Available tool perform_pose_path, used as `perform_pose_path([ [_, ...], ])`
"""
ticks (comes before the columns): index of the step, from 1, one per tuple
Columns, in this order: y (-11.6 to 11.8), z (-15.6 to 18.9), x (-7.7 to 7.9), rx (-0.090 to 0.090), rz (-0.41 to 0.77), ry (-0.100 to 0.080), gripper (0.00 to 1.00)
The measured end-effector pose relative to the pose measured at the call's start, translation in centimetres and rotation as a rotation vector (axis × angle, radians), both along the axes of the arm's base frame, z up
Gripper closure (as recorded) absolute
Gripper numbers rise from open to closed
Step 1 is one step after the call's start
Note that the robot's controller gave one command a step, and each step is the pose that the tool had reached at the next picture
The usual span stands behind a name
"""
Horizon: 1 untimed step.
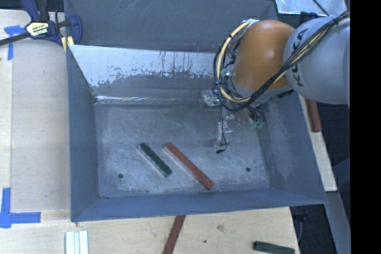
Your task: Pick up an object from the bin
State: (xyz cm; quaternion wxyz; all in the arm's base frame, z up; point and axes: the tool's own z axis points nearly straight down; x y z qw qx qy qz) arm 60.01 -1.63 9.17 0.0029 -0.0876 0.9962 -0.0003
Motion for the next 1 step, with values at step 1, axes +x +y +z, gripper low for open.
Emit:
perform_pose_path([
  [1,4.16,-1.7,-3.22,0.001,-0.068,0.001,0.0],
])
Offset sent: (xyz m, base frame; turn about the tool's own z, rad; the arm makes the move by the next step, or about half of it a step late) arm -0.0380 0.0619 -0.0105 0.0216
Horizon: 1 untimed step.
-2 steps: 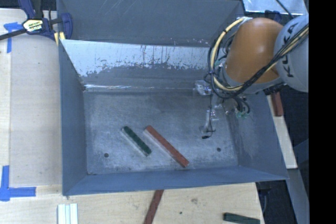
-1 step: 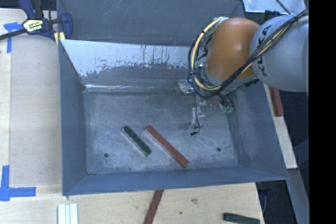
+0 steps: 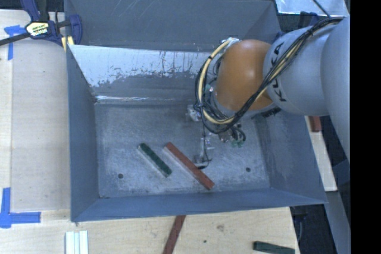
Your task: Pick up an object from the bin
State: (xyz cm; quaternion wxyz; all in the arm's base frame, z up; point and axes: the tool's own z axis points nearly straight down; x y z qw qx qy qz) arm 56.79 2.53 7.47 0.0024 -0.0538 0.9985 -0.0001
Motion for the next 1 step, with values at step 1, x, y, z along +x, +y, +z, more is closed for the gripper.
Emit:
perform_pose_path([
  [1,1.86,0.21,-2.01,0.001,0.019,0.005,0.0],
])
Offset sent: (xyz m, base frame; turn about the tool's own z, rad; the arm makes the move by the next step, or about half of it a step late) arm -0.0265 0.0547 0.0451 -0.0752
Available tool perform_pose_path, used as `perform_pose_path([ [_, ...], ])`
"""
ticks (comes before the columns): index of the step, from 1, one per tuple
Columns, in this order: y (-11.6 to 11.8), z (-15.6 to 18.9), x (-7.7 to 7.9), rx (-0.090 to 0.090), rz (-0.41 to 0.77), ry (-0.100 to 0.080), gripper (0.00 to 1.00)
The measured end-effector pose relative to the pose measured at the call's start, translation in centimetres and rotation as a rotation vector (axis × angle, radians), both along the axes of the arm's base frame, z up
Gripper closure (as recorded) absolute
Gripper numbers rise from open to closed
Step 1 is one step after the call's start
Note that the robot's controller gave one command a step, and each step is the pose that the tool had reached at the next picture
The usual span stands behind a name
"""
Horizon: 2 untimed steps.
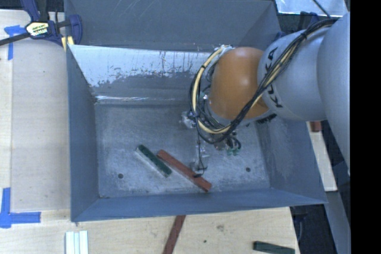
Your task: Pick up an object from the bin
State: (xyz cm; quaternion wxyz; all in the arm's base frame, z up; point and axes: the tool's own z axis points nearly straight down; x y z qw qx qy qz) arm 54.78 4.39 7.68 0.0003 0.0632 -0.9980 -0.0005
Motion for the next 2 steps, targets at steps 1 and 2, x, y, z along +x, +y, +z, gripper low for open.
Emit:
perform_pose_path([
  [1,2.5,3.2,-0.3,-0.002,0.043,-0.002,0.0],
  [2,6.3,-0.1,-5.5,-0.001,0.001,-0.003,1.0],
])
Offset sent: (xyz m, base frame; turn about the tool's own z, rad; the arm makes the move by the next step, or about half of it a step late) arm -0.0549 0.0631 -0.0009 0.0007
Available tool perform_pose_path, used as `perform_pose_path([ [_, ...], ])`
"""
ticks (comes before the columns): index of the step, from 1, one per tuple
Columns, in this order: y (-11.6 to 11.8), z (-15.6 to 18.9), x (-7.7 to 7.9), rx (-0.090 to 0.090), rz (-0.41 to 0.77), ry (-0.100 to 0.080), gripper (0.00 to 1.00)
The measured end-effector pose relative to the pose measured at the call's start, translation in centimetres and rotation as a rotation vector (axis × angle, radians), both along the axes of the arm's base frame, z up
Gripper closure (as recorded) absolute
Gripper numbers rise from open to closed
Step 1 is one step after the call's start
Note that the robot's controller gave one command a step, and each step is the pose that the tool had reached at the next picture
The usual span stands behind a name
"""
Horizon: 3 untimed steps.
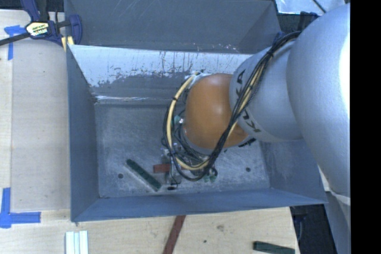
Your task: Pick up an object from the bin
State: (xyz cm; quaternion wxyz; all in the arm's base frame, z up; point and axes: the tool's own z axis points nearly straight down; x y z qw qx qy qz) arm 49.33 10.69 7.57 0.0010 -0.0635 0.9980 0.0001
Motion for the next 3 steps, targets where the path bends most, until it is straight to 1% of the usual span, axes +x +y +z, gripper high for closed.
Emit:
perform_pose_path([
  [1,0.0,0.0,0.0,0.0,0.0,0.0,1.0],
  [2,-0.4,5.7,0.9,-0.001,0.021,0.006,1.0],
  [3,-1.1,12.1,0.8,-0.001,0.084,0.003,1.0],
])
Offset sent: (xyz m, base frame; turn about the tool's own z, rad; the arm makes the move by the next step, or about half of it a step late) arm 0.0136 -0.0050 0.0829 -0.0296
